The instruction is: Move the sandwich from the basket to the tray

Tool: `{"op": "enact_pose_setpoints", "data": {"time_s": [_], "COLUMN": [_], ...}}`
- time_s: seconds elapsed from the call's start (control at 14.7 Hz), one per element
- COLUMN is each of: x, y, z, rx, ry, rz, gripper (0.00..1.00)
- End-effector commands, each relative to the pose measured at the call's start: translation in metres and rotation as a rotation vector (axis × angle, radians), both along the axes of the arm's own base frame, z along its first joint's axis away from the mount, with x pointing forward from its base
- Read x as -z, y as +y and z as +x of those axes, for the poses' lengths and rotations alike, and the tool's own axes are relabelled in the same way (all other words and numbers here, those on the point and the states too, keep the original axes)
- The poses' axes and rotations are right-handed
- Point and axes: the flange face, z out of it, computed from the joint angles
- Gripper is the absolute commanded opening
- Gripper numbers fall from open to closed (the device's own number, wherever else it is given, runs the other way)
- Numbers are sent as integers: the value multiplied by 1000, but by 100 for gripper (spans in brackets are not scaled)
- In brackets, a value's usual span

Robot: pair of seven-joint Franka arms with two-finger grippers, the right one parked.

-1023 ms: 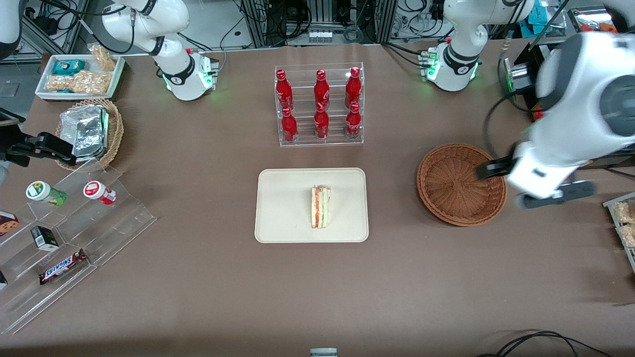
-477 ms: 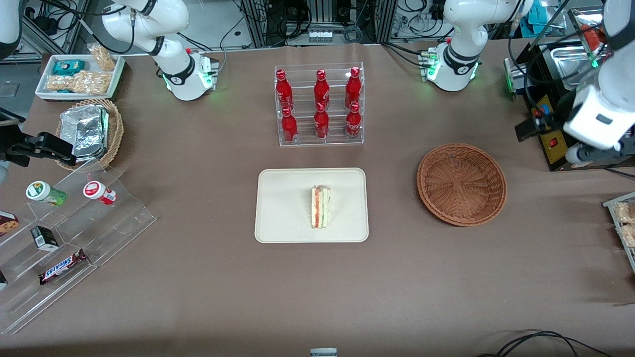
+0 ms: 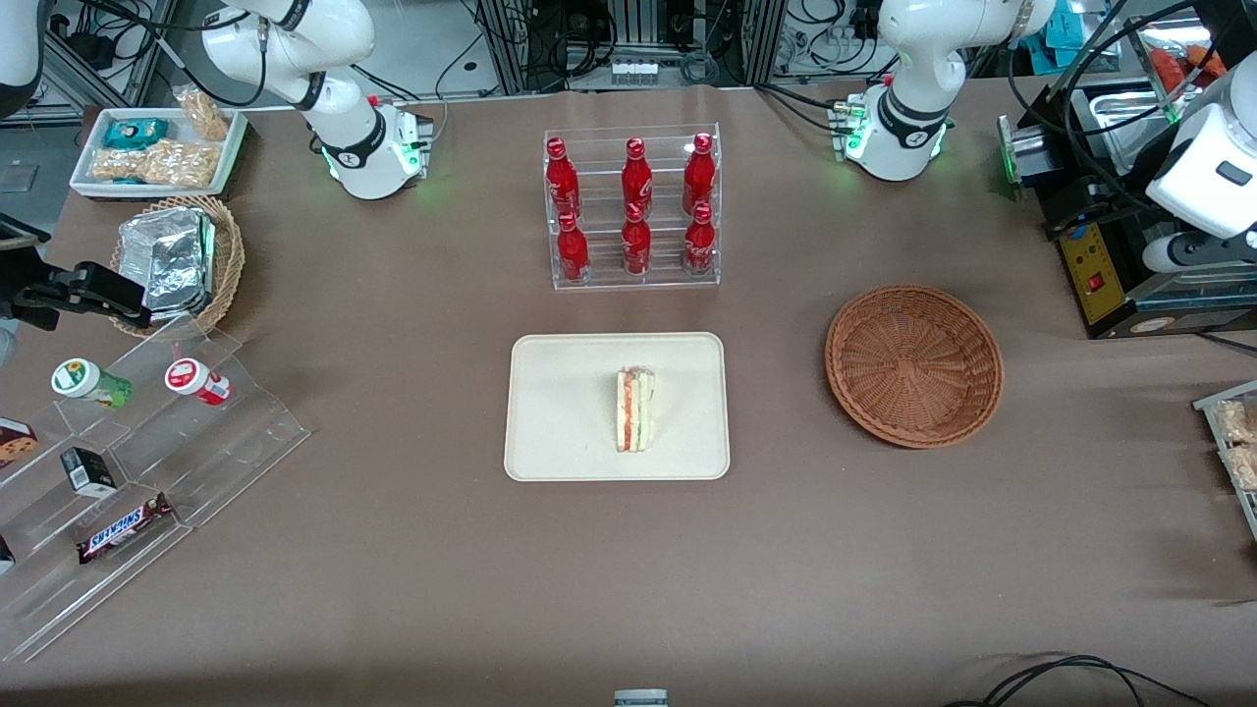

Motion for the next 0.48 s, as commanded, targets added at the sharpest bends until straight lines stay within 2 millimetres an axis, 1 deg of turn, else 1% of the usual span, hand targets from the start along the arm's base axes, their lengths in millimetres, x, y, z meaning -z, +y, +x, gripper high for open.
{"op": "enact_pose_setpoints", "data": {"time_s": [0.0,0.14,0.2,0.27,0.41], "x": [-8,-6,-8,-13,-11], "y": [13,9,8,9,10], "z": [-4,-1,3,4,7], "rx": [2,1,6,7,-2], "ry": [10,1,-5,-11,-13], "rz": [-20,-17,-15,-23,-23], "gripper": [100,100,100,100,100]}}
